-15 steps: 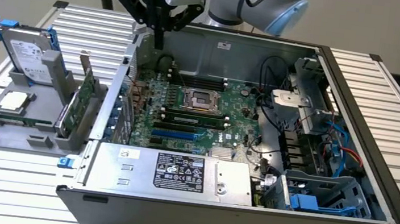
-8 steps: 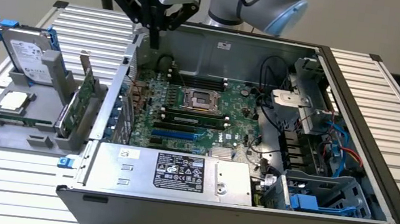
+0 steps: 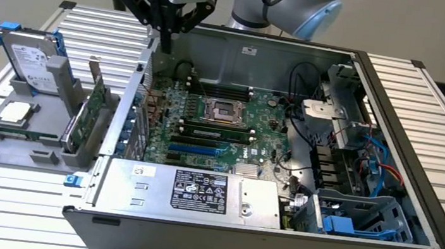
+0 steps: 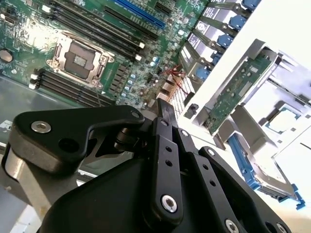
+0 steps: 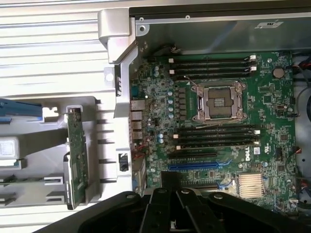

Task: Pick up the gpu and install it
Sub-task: 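Reach for the gpu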

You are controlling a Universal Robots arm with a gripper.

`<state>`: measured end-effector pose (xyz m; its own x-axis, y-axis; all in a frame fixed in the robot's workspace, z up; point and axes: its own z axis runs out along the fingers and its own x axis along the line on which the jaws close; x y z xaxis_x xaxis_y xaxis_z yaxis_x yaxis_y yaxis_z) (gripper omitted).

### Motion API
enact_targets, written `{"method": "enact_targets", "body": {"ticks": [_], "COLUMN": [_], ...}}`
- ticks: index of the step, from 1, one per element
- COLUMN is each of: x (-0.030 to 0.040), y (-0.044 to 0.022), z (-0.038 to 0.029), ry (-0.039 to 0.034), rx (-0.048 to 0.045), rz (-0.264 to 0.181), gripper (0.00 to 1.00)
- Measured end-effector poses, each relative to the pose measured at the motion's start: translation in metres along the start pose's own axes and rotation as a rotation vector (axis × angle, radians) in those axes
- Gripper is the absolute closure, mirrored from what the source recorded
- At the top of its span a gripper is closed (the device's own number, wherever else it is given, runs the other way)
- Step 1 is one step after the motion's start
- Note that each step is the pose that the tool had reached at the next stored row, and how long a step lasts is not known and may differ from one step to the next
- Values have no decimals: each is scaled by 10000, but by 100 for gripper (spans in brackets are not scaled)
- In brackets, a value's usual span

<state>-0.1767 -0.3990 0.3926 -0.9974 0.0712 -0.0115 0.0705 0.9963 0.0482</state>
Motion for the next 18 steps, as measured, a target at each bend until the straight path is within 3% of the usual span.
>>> {"method": "enact_targets", "body": {"ticks": [18], "x": [184], "y": [-13], "z": [-3], "ry": [0], "rx": [0], "rz": [0], "gripper": [100]}}
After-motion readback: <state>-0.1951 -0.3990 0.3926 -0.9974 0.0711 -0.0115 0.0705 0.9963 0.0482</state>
